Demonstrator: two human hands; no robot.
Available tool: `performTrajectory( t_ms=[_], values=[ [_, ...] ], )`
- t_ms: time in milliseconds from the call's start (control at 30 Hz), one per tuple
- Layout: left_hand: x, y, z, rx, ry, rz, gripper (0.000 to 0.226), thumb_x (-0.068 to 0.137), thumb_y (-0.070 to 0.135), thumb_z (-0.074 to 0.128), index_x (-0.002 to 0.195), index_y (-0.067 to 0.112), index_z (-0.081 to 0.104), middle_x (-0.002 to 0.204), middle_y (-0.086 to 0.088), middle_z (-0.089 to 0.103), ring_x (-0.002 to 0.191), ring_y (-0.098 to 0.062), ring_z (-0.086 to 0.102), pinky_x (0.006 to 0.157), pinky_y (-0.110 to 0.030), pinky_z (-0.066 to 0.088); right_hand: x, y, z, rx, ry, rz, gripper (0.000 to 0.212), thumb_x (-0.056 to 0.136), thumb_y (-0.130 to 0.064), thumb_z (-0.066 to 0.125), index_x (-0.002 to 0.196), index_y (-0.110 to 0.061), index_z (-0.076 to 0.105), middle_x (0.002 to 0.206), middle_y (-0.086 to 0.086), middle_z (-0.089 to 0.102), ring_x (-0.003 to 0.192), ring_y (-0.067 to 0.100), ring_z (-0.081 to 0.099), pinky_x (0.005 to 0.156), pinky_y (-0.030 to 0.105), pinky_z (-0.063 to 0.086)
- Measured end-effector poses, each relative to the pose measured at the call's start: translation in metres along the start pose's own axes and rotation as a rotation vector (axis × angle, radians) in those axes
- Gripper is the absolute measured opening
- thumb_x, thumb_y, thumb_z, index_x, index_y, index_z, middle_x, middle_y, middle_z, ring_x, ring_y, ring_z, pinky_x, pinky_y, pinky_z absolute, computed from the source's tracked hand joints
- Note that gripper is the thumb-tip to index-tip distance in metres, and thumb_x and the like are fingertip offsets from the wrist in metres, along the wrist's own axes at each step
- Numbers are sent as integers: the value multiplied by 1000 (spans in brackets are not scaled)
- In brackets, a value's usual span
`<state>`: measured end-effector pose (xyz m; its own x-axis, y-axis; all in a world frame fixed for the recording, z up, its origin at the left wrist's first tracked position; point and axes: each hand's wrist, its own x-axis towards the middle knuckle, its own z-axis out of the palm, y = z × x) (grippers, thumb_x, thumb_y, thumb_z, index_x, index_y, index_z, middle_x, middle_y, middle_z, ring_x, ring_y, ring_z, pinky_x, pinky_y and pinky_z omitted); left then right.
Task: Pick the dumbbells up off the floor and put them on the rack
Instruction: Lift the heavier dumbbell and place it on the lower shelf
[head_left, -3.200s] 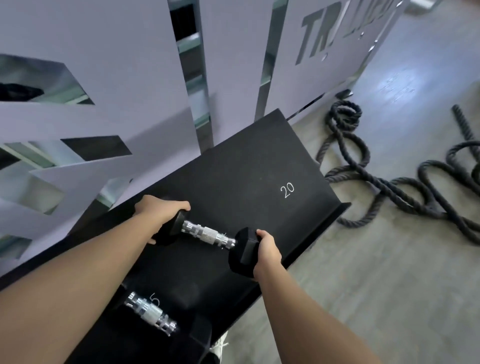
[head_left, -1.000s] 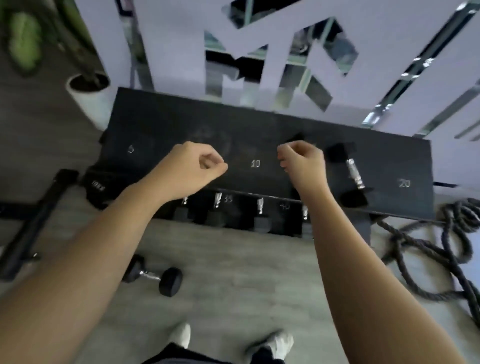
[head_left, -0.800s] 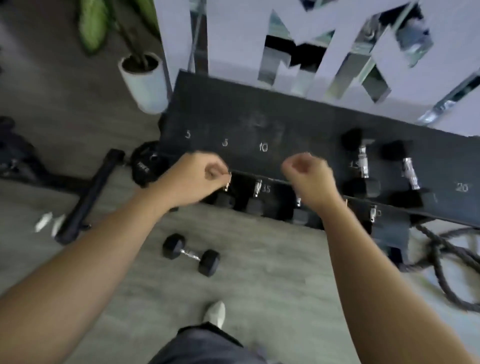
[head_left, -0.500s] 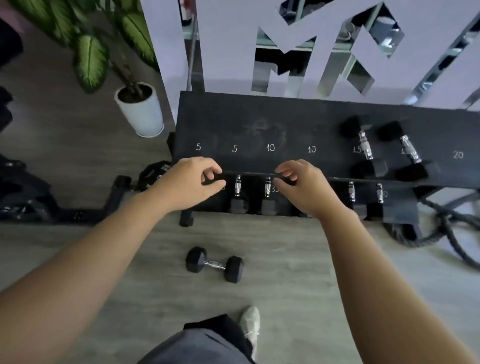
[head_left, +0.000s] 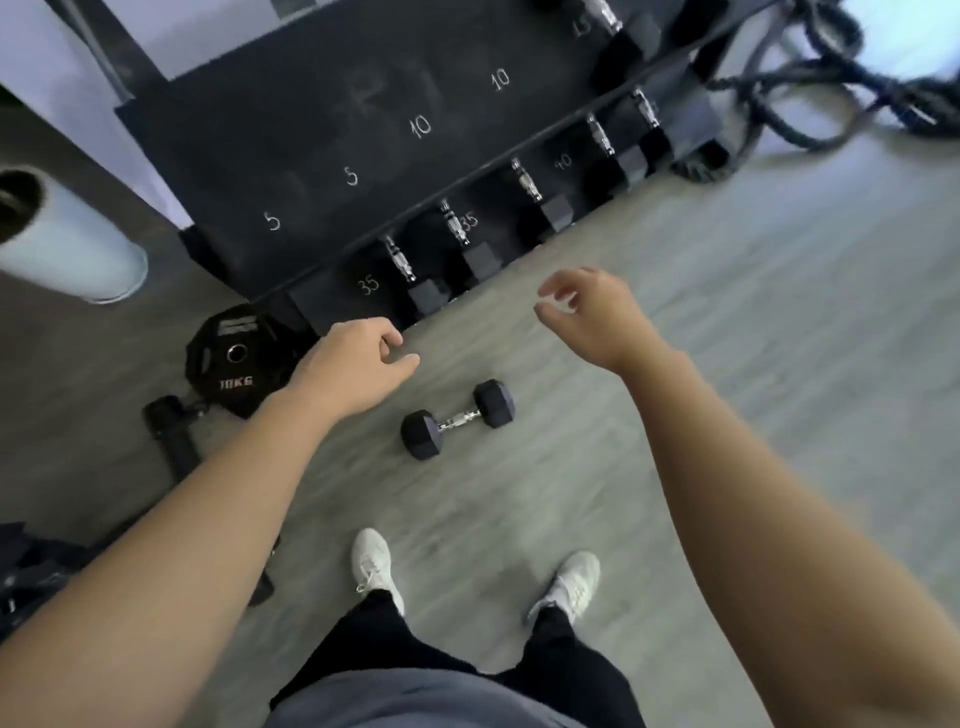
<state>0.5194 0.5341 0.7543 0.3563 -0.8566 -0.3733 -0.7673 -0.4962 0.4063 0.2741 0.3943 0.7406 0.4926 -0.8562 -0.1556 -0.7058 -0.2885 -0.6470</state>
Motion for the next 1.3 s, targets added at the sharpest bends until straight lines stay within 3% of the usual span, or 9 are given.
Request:
performTrajectory(
  t_ms=[167, 300, 400, 533, 633, 833, 967, 1100, 1300],
  values=[
    [46, -72, 40, -151, -2, -46, 38, 84, 47, 68, 112, 20, 67, 103, 2, 67, 95, -19, 62, 85, -33, 51, 18, -12, 97, -9, 11, 157, 23, 88, -32, 61, 105, -19, 71, 102, 5, 65, 94, 20, 59, 85, 30, 44],
    [80, -111, 90, -227, -41, -174, 40, 86, 44, 67, 113, 15, 65, 107, -4, 68, 105, -23, 60, 90, -31, 47, 35, 13, 162, 38, 18, 312, 24, 87, -31, 59, 105, -19, 71, 103, 6, 65, 92, 19, 59, 79, 27, 40],
    [107, -151, 149, -286, -30, -345, 44, 85, 47, 65, 116, 16, 64, 110, -3, 67, 109, -23, 58, 86, -28, 42, 57, 54, 217, 46, 3, 412, 26, 89, -29, 59, 107, -15, 70, 108, 11, 66, 103, 26, 60, 83, 29, 42],
    [161, -213, 257, -453, 83, -615, 55, 84, 51, 67, 123, 12, 62, 128, -9, 63, 118, -28, 55, 99, -34, 43, 96, 134, 317, 53, 3, 570, 32, 91, -31, 58, 115, -13, 66, 121, 15, 60, 115, 32, 55, 93, 35, 43],
    [210, -252, 347, -612, 189, -831, 64, 82, 54, 69, 128, 11, 58, 131, -13, 61, 121, -33, 54, 99, -38, 42, 131, 197, 395, 58, 28, 672, 38, 90, -36, 58, 122, -15, 63, 128, 14, 55, 123, 33, 49, 101, 39, 42],
    [304, -313, 487, -753, 312, -1041, 77, 79, 53, 74, 137, 9, 48, 137, -20, 52, 121, -39, 52, 101, -46, 44, 212, 288, 521, -11, 52, 766, 52, 85, -47, 58, 127, -17, 61, 136, 15, 51, 127, 36, 47, 106, 47, 40],
    [337, -344, 540, -769, 258, -1114, 79, 81, 53, 71, 137, 1, 48, 137, -24, 53, 124, -41, 50, 100, -44, 40, 242, 328, 566, -114, 31, 839, 61, 85, -55, 56, 131, -15, 58, 139, 15, 49, 128, 39, 46, 105, 48, 40],
    [350, -370, 572, -803, 24, -1090, 65, 96, 48, 50, 135, -4, 50, 142, -23, 51, 130, -38, 46, 110, -42, 34, 253, 358, 588, -61, -11, 925, 49, 81, -45, 61, 115, -10, 64, 120, 16, 62, 111, 38, 58, 90, 41, 49],
    [356, -385, 588, -921, 17, -1002, 58, 88, 44, 51, 122, -2, 62, 125, -20, 63, 112, -38, 59, 101, -49, 47, 257, 375, 589, 19, -99, 945, 29, 66, -39, 63, 80, -14, 58, 82, 7, 57, 71, 28, 56, 63, 31, 47]
  ],
)
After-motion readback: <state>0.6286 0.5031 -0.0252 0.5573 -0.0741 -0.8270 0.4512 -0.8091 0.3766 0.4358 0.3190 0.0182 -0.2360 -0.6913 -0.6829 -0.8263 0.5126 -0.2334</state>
